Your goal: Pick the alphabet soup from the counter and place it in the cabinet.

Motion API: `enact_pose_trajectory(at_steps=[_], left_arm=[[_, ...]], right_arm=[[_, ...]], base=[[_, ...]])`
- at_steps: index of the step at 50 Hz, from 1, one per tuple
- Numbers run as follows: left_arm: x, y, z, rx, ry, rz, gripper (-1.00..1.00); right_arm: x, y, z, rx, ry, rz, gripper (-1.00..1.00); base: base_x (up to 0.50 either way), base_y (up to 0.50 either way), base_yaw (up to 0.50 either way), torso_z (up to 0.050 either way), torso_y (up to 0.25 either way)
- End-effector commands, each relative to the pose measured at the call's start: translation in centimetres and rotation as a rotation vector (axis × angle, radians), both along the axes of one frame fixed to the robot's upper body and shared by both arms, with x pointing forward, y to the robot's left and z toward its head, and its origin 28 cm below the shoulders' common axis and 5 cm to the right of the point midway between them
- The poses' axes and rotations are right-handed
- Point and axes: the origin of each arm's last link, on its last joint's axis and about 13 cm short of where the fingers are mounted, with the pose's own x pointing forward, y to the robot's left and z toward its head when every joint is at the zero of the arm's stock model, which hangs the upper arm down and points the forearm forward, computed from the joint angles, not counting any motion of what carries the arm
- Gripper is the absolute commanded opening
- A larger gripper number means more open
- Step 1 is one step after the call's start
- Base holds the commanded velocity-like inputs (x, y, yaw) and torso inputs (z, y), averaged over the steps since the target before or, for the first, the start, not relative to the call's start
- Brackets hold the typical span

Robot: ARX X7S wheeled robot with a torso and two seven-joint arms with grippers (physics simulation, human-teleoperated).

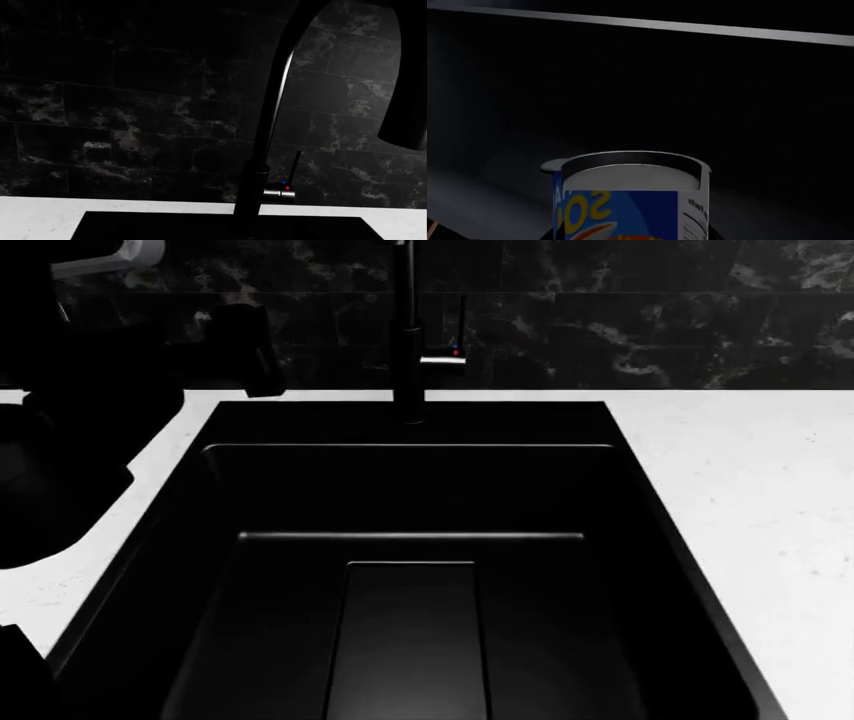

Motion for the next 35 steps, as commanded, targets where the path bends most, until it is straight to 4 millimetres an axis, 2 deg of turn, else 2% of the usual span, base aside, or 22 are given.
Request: enact_pose_trajectory(at_steps=[1,19,35], left_arm=[[0.1,0.0,0.0,-0.001,0.002,-0.001,1.0],[0.2,0.0,-0.2,-0.003,0.005,-0.002,1.0],[0.0,0.1,-0.2,-0.006,0.0,0.0,1.0]], right_arm=[[0.5,-0.6,1.9,0.015,-0.051,-0.043,-1.0],[1.5,-0.9,4.6,0.051,-0.093,-0.047,-1.0],[4.4,-1.6,7.3,0.132,-0.029,-0.046,-1.0]], base=[[0.0,0.0,0.0,0.0,0.0],[0.0,0.0,0.0,0.0,0.001],[0.0,0.0,0.0,0.001,0.001]])
